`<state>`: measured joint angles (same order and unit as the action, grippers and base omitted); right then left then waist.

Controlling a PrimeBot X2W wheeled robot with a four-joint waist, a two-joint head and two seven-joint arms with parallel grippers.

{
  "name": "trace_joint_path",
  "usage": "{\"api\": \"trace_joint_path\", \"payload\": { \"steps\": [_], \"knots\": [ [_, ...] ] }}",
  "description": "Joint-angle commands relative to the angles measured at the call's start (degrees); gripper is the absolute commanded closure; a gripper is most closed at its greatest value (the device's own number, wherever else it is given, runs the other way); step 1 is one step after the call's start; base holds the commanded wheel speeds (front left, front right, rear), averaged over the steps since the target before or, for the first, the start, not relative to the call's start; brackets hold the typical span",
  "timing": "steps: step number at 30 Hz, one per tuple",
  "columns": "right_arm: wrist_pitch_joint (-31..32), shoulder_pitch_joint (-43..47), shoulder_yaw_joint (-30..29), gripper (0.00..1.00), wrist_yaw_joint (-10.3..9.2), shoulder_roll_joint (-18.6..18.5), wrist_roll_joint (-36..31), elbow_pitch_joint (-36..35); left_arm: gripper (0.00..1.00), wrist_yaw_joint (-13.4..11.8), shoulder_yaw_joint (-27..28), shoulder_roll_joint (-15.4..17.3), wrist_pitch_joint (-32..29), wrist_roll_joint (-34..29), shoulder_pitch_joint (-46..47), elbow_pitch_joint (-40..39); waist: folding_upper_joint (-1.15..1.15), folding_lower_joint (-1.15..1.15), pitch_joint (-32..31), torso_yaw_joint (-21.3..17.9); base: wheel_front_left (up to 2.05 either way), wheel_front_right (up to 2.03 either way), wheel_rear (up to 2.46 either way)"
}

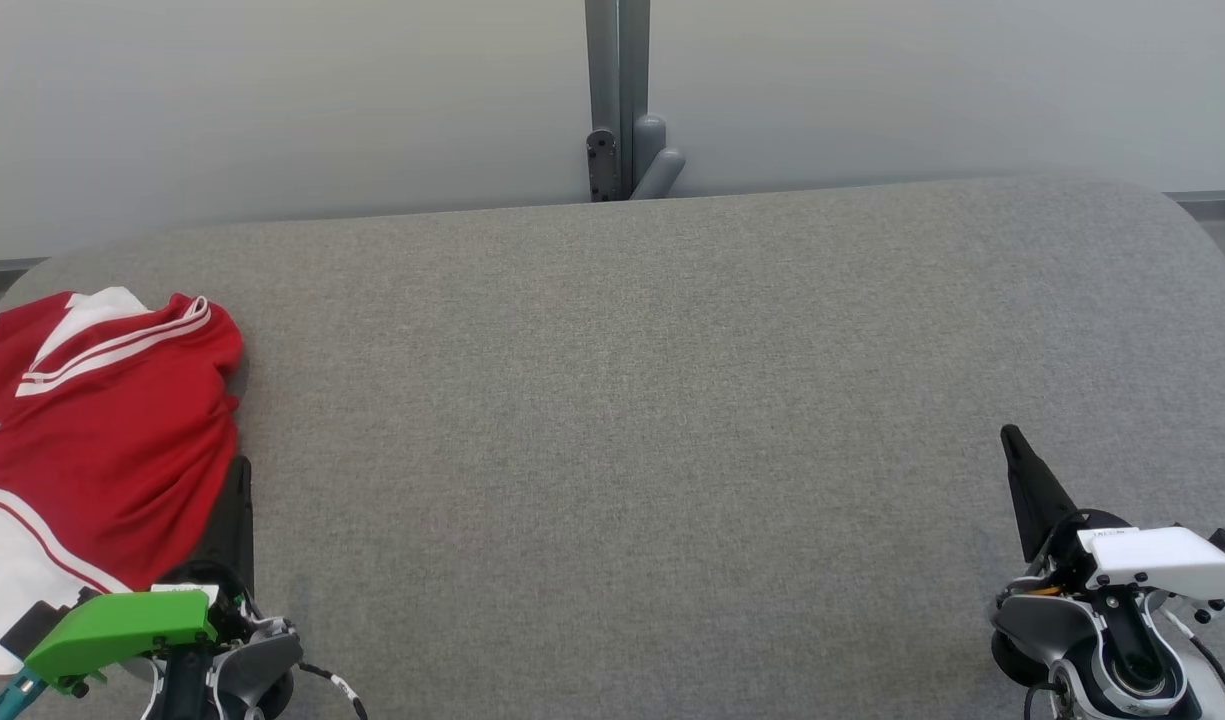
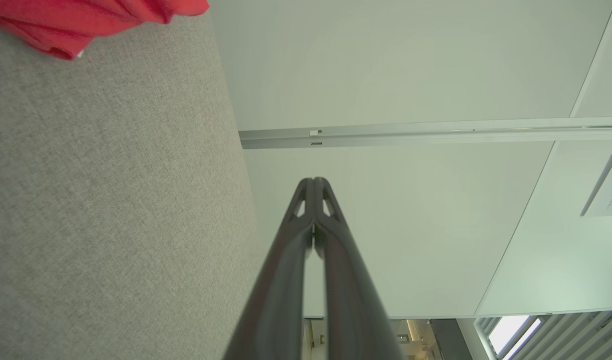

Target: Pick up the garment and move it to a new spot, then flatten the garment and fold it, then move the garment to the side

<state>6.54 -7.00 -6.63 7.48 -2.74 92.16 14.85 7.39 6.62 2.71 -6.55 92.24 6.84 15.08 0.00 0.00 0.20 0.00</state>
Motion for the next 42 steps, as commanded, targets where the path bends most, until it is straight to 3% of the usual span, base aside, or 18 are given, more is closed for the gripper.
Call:
{"api": "trace_joint_path", "payload": {
  "steps": [1,42],
  "knots": [
    [0.11,-0.31,0.05,1.0,0.02,-0.29,0.31,0.1,1.0,0.29,0.04,0.34,-0.22,0.14,0.86,-0.17,0.0,0.0,0.0,0.0,0.0,0.0,0.0],
    [0.11,-0.31,0.05,1.0,0.02,-0.29,0.31,0.1,1.0,0.29,0.04,0.34,-0.22,0.14,0.87,-0.17,0.0,0.0,0.0,0.0,0.0,0.0,0.0]
  ]
}}
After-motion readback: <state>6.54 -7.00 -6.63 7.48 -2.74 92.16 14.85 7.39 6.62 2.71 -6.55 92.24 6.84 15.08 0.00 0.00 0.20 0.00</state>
